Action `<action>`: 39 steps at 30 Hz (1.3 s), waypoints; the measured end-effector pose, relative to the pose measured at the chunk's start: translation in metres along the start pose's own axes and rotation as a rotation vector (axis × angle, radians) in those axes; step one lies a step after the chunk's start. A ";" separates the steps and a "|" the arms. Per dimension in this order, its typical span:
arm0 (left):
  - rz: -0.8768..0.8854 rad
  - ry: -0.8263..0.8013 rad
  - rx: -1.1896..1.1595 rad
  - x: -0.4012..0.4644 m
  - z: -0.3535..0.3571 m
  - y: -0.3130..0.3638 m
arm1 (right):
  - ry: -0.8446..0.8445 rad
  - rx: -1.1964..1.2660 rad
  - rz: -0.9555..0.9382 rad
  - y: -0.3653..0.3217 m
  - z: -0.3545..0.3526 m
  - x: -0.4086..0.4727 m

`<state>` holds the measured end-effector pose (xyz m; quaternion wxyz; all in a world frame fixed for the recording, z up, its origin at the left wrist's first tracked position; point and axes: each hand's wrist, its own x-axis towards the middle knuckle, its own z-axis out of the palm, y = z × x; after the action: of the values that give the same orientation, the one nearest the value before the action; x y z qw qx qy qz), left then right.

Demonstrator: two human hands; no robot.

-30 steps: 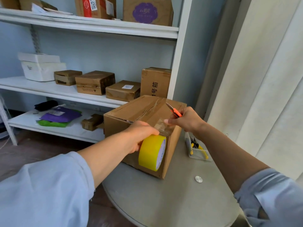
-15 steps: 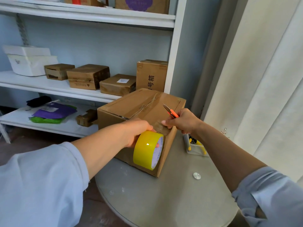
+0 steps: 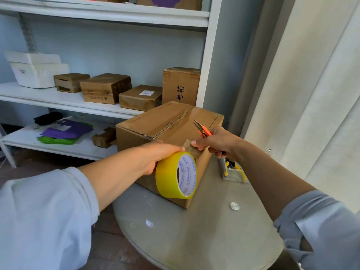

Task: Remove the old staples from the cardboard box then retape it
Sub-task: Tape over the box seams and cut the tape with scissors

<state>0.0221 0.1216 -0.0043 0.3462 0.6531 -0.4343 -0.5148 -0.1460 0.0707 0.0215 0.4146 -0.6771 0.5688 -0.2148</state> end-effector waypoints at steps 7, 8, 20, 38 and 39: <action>-0.023 -0.036 0.078 -0.001 -0.002 0.004 | -0.020 0.026 0.000 0.005 -0.001 0.004; -0.024 -0.044 0.091 -0.001 -0.003 0.005 | -0.018 0.029 0.001 0.005 -0.001 0.005; -0.011 -0.030 0.101 0.000 0.001 0.007 | 0.023 0.047 -0.008 0.012 -0.004 0.009; -0.035 -0.022 0.097 0.001 0.002 0.007 | 0.008 -0.104 -0.056 0.000 -0.001 0.003; -0.034 -0.021 0.100 0.001 0.003 0.007 | 0.003 -0.104 -0.050 0.000 -0.001 0.003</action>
<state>0.0182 0.1179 0.0011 0.2998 0.6715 -0.4516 -0.5052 -0.1465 0.0671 0.0213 0.3725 -0.7113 0.5628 -0.1965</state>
